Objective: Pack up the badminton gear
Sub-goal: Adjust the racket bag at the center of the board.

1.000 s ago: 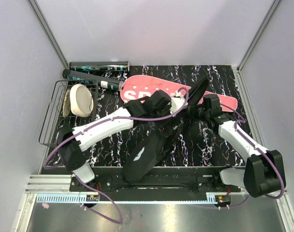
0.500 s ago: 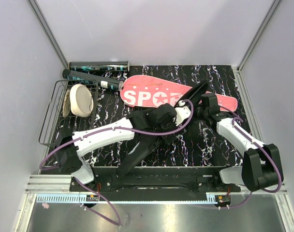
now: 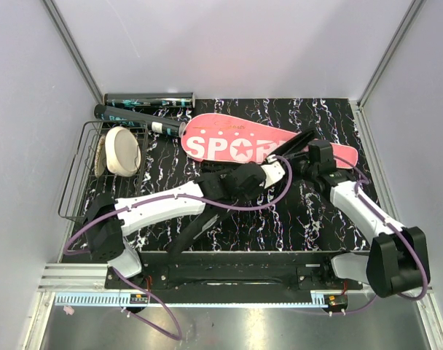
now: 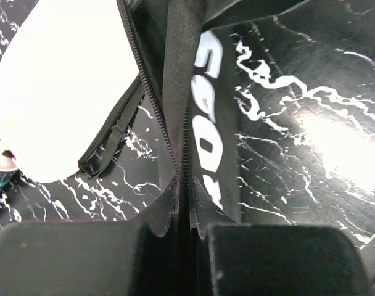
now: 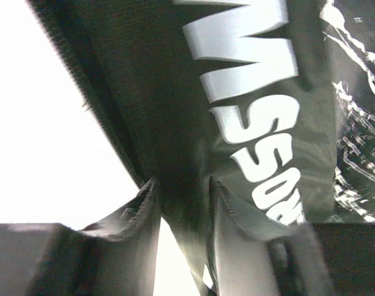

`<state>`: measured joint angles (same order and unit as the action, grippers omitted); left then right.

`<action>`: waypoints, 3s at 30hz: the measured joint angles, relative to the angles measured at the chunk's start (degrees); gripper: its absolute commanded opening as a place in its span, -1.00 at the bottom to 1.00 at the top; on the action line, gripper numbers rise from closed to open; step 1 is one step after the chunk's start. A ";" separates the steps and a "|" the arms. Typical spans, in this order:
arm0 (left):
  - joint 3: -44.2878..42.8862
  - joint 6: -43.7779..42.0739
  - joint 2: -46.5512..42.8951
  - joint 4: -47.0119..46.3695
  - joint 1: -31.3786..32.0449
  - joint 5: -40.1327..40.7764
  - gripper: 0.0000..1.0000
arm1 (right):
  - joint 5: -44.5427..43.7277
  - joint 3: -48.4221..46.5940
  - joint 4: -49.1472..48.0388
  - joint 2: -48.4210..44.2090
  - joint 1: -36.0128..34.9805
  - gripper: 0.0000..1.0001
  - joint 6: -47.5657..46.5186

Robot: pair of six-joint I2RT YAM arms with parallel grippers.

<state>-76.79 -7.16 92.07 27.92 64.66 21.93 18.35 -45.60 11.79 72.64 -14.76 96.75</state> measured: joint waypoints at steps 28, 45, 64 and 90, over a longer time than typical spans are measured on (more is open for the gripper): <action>-2.43 -27.04 -7.08 14.34 -23.58 -48.46 -1.00 | 5.88 -23.02 22.01 -6.84 3.28 0.99 -104.48; 3.58 -22.77 -4.52 0.31 -23.85 -48.04 -1.00 | 4.31 -6.14 5.73 -5.44 -11.13 0.90 -102.47; 10.01 -3.10 -14.71 -4.52 -26.91 -36.15 0.84 | -5.79 -0.59 -4.48 -3.45 -12.70 -1.00 -118.36; -5.42 -16.26 1.18 -6.38 -50.38 -54.62 0.84 | -14.25 2.56 -5.11 -11.17 -21.20 -1.00 -123.03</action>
<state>-82.21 -23.42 93.25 21.54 14.28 -32.69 4.10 -43.05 6.68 61.47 -35.97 -26.28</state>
